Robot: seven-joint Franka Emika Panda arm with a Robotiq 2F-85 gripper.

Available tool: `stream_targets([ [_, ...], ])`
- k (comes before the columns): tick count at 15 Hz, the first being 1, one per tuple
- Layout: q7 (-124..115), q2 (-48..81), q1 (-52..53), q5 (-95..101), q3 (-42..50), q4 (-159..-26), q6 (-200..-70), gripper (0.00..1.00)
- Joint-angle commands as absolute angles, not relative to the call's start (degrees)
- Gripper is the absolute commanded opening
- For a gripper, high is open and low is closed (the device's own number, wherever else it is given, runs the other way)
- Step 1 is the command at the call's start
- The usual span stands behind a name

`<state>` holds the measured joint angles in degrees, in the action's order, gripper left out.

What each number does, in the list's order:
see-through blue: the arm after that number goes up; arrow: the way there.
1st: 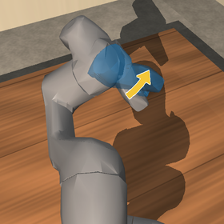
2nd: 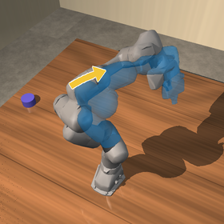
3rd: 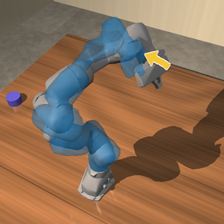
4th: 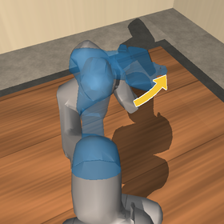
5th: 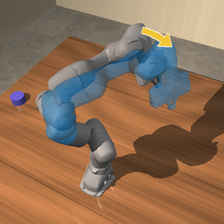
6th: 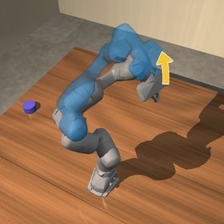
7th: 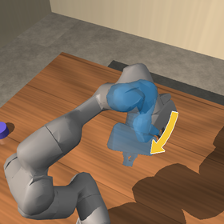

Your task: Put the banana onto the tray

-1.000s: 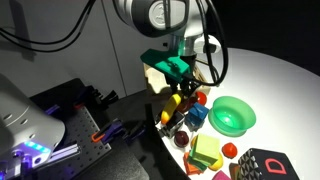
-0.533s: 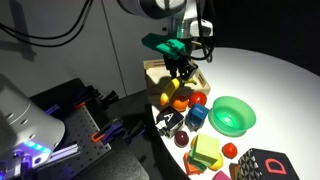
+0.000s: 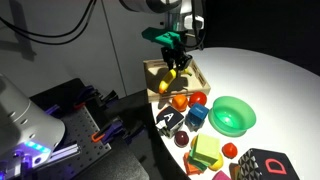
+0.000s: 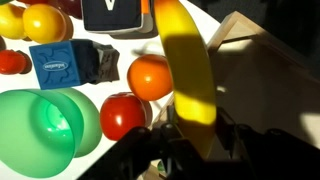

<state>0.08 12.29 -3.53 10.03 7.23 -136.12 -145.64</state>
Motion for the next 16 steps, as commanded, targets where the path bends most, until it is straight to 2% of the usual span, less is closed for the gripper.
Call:
stream_targets([
  [1, -2.9, 15.9, -1.8, 11.0, 6.3, -132.3, -143.5, 0.16],
  [16, -6.0, 25.8, 5.0, 10.6, 3.5, -127.5, -147.5, 0.16],
])
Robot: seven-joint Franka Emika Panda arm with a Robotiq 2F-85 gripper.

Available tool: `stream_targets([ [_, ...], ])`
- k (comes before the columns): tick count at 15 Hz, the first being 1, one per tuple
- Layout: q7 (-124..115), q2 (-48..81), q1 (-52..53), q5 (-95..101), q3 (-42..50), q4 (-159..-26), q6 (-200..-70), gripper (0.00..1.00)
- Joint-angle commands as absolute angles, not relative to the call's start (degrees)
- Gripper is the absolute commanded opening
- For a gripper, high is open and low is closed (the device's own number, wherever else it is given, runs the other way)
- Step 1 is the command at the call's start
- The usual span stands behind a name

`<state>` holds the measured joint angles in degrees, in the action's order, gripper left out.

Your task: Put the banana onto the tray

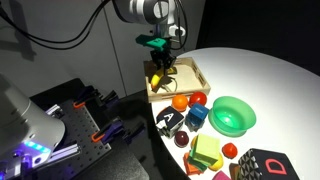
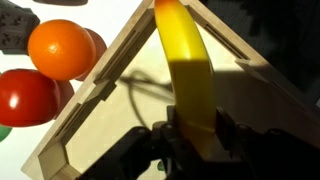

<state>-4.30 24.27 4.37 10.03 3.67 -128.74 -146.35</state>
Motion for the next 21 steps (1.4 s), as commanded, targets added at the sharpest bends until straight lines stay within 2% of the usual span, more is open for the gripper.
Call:
stream_targets([
  [1, -6.1, 26.3, 5.2, 10.6, 3.5, -127.6, -148.4, 0.16],
  [5, -6.7, 28.1, 5.9, 10.6, 4.1, -127.7, -152.0, 0.16],
  [6, -6.9, 28.4, 6.0, 10.6, 4.2, -127.8, -152.7, 0.22],
  [7, -6.9, 28.6, 6.1, 10.6, 4.3, -127.9, -153.1, 0.66],
  [9, -6.9, 28.8, 6.1, 10.4, 4.5, -128.0, -153.6, 0.73],
  [12, -6.4, 28.0, 5.6, 9.8, 4.3, -128.5, -153.0, 0.97],
  [13, -6.5, 27.4, 5.4, 9.5, 4.3, -128.6, -152.1, 1.00],
  [21, -4.6, 22.5, 2.1, 9.2, 6.2, -129.6, -142.1, 1.00],
])
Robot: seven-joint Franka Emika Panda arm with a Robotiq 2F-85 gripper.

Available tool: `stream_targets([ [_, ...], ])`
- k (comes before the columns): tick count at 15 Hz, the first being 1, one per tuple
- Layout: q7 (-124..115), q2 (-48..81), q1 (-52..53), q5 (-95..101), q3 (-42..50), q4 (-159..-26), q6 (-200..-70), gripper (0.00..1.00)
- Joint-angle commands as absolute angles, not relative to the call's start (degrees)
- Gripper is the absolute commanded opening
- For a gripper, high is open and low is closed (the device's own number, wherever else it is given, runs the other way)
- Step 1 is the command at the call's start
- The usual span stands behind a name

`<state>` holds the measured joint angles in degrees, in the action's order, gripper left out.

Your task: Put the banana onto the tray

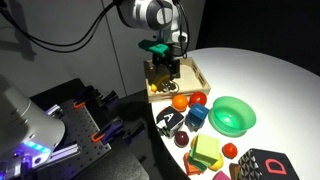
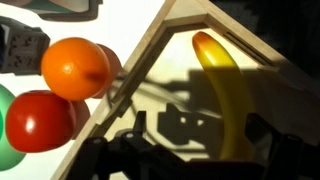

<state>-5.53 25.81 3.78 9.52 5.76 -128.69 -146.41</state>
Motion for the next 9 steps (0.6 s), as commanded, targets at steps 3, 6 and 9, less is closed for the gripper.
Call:
stream_targets([
  [3, -3.3, 20.3, -0.2, 9.4, 6.8, -130.1, -139.0, 1.00],
  [6, -1.7, 18.2, -2.5, 10.0, 7.7, -130.7, -136.7, 1.00],
  [9, 0.2, 16.8, -4.9, 10.1, 8.8, -131.3, -135.8, 1.00],
])
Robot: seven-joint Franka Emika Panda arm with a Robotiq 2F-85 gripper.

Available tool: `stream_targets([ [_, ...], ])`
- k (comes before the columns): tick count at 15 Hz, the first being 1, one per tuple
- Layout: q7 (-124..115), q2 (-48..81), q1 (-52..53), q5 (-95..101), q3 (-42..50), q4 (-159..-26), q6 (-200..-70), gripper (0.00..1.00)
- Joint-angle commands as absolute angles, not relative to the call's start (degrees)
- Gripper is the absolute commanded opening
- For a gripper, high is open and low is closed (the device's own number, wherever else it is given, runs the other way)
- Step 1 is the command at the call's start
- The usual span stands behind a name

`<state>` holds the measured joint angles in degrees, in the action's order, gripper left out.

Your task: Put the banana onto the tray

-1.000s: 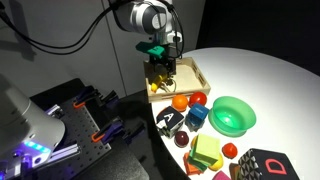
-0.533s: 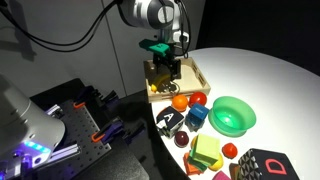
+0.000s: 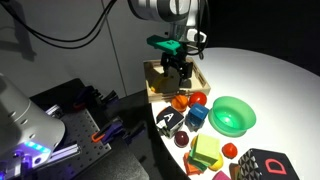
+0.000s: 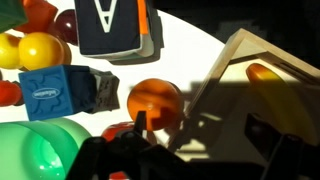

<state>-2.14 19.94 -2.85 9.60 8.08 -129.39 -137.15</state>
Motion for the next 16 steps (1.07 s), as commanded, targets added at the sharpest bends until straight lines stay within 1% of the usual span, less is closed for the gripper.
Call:
stream_targets([
  [1, 0.9, 16.4, -5.7, 10.0, 9.2, -131.6, -136.2, 1.00],
  [6, 6.6, 15.8, -10.5, 8.7, 10.4, -133.3, -138.7, 1.00],
  [16, 17.0, 16.9, -17.1, 2.6, 9.7, -135.8, -149.4, 1.00],
])
